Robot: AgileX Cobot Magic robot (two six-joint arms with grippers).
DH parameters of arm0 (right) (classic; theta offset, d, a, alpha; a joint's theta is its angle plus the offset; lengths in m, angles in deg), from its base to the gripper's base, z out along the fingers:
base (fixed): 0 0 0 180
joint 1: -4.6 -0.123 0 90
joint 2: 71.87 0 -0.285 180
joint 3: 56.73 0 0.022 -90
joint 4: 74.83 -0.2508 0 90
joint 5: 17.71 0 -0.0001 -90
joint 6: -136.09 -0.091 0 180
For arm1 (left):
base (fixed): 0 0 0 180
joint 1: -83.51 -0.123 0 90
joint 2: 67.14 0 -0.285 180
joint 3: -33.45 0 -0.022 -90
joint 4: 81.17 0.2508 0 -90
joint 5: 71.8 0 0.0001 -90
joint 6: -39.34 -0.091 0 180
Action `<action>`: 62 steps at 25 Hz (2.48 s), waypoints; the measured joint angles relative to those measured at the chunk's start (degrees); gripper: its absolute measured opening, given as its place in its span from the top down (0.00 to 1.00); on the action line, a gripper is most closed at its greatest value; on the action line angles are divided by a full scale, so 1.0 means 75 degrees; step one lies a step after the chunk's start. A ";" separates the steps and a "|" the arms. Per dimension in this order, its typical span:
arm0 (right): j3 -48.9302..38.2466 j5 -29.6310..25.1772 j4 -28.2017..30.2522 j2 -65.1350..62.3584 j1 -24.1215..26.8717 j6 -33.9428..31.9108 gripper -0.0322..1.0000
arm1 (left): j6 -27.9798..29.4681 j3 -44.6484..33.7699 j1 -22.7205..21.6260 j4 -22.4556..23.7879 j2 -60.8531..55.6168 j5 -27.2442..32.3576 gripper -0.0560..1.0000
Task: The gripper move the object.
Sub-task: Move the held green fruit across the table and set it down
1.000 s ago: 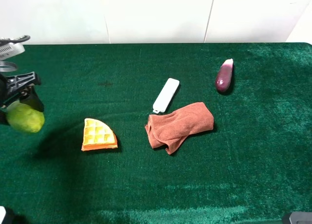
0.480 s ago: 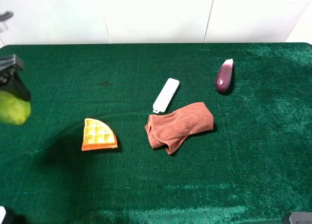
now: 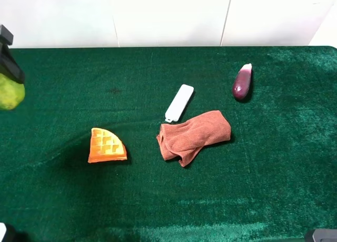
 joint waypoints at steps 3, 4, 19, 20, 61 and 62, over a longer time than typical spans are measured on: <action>0.0000 0.0000 0.0000 0.0000 0.0000 0.0000 0.30 | -0.0099 0.0314 0.0000 -0.0032 0.0259 0.0158 0.30; 0.0000 0.0000 0.0000 0.0000 0.0000 0.0000 0.30 | -0.0109 0.0454 0.0000 -0.0031 0.0408 0.0167 0.30; 0.0000 0.0000 0.0000 0.0000 0.0000 0.0000 0.30 | -0.0503 0.2681 0.1479 -0.0111 0.2941 0.0082 0.30; 0.0000 0.0000 0.0000 0.0000 0.0000 0.0000 0.30 | -0.0503 0.2845 0.1614 -0.0110 0.3151 0.0049 0.30; 0.0000 0.0001 -0.0025 0.0000 0.0000 0.0000 0.30 | -0.0734 0.7220 0.4720 0.1449 0.8267 -0.1491 0.30; 0.0000 0.0001 -0.0032 0.0000 0.0000 0.0000 0.30 | -0.0734 0.7220 0.4720 0.1469 0.8319 -0.1527 0.30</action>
